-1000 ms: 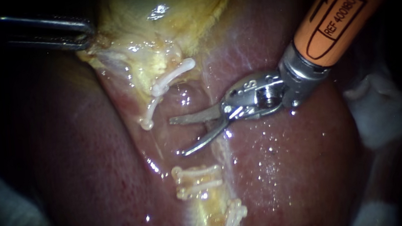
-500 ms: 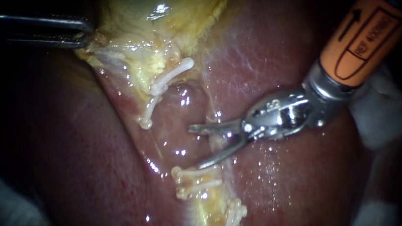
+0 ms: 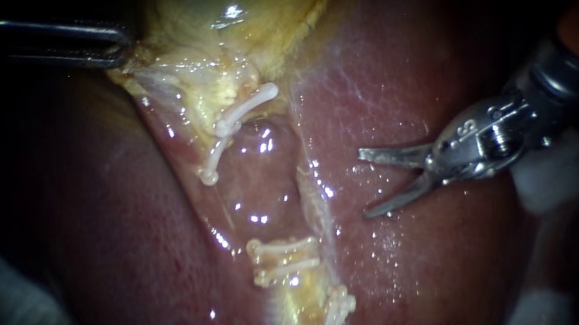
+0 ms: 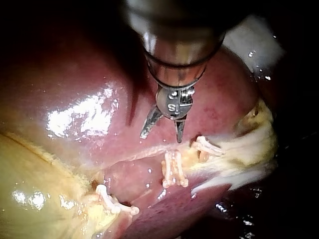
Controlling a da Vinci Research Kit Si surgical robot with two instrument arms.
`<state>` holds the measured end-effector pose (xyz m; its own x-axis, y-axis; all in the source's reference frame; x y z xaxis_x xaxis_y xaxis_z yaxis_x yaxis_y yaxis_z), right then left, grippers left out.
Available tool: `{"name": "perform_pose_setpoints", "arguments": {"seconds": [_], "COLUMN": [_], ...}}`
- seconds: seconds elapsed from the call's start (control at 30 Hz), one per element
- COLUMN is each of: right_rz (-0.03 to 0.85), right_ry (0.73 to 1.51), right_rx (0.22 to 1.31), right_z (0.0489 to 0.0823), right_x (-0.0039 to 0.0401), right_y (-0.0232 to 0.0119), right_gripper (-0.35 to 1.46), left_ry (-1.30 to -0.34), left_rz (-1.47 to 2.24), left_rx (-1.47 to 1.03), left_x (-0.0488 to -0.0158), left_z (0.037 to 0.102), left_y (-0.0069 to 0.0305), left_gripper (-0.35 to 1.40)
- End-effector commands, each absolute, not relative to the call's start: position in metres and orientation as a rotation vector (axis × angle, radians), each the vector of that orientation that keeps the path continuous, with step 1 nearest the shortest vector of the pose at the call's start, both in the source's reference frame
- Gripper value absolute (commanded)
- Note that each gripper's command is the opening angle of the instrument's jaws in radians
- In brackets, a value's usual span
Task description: Go back from the cut right tube
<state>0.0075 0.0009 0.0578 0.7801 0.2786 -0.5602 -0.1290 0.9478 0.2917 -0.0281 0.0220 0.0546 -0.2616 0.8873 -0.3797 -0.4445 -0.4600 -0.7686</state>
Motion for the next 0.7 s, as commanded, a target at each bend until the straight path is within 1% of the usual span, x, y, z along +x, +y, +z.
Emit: {"name": "perform_pose_setpoints", "arguments": {"seconds": [0.03, 0.17, 0.4, 0.7], "right_rz": [0.216, 0.209, 0.208, 0.207], "right_ry": [0.643, 0.646, 0.647, 0.648], "right_rx": [0.254, 0.26, 0.261, 0.265], "right_z": [0.0578, 0.0578, 0.0578, 0.0575], "right_x": [0.0073, 0.0071, 0.0068, 0.0067], "right_y": [0.001, 0.0011, 0.0011, 0.0012], "right_gripper": [1.44, 1.44, 1.44, 1.44], "left_ry": [-0.661, -0.645, -0.67, -0.679], "left_rz": [1.854, 1.857, 1.867, 1.869], "left_rx": [-1.024, -1.026, -1.017, -1.009], "left_x": [-0.0282, -0.0289, -0.0313, -0.0314], "left_z": [0.0548, 0.0564, 0.0608, 0.0612], "left_y": [0.0219, 0.0213, 0.02, 0.02], "left_gripper": [-0.35, -0.35, -0.35, -0.35]}}
